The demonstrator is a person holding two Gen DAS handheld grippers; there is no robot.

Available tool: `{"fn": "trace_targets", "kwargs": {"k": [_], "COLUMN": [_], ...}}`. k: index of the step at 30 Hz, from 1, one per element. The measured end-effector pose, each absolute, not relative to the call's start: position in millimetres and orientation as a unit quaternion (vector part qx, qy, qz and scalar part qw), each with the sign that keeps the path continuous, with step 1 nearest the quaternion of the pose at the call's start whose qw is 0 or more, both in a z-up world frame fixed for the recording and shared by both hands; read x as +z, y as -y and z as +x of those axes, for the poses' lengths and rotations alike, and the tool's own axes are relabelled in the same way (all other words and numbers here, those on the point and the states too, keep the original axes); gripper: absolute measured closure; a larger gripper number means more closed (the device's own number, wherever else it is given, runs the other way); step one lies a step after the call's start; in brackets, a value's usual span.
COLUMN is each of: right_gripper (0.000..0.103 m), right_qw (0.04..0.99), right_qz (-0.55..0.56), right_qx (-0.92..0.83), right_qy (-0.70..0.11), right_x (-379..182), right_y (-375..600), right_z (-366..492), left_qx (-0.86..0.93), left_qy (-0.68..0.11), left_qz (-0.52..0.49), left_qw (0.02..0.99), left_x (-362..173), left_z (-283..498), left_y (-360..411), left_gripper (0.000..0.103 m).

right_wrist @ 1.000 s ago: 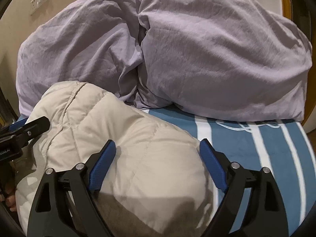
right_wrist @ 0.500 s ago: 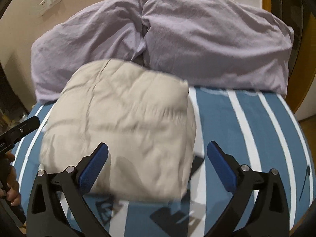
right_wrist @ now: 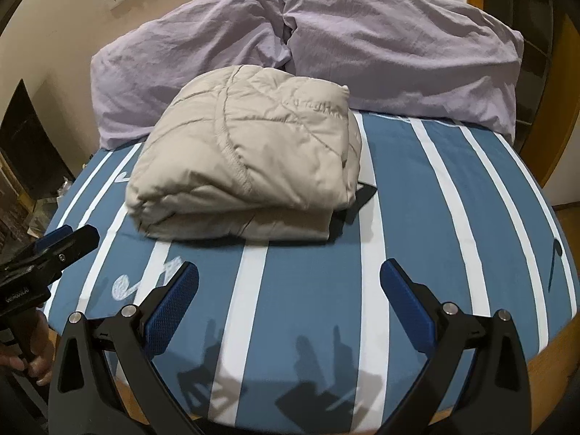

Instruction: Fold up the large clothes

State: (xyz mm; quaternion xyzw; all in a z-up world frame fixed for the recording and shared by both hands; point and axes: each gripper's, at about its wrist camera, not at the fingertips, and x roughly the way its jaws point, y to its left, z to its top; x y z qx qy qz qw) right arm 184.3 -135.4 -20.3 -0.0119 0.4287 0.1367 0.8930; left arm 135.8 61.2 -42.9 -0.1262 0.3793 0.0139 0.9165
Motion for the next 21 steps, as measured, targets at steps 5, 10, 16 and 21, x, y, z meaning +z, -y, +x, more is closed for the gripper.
{"fn": "trace_targets", "kwargs": {"k": [5,10,16,21], "right_gripper": [0.001,0.001,0.001,0.001], "right_qw": [0.895,0.897,0.900,0.903], "right_qz": [0.000,0.000,-0.009,-0.009], "right_qx": [0.133,0.134,0.136,0.137], "right_qy": [-0.425,-0.421,-0.413,-0.408], "right_x": [-19,-19,-17,-16], "right_y": [137,134,128,129], "right_z": [171,165,158,155], "left_qx": [0.014,0.013,0.011,0.008], "left_qy": [-0.365,-0.364,-0.362,-0.362], "left_qz": [-0.136,-0.141,-0.140,-0.137], "left_qw": [0.921,0.921,0.921,0.922], "left_x": [-38,-38,-38,-38], "left_z": [116,108,103,100], "left_y": [-62,-62,-60,-57], "left_gripper": [0.002,0.002,0.002,0.002]}}
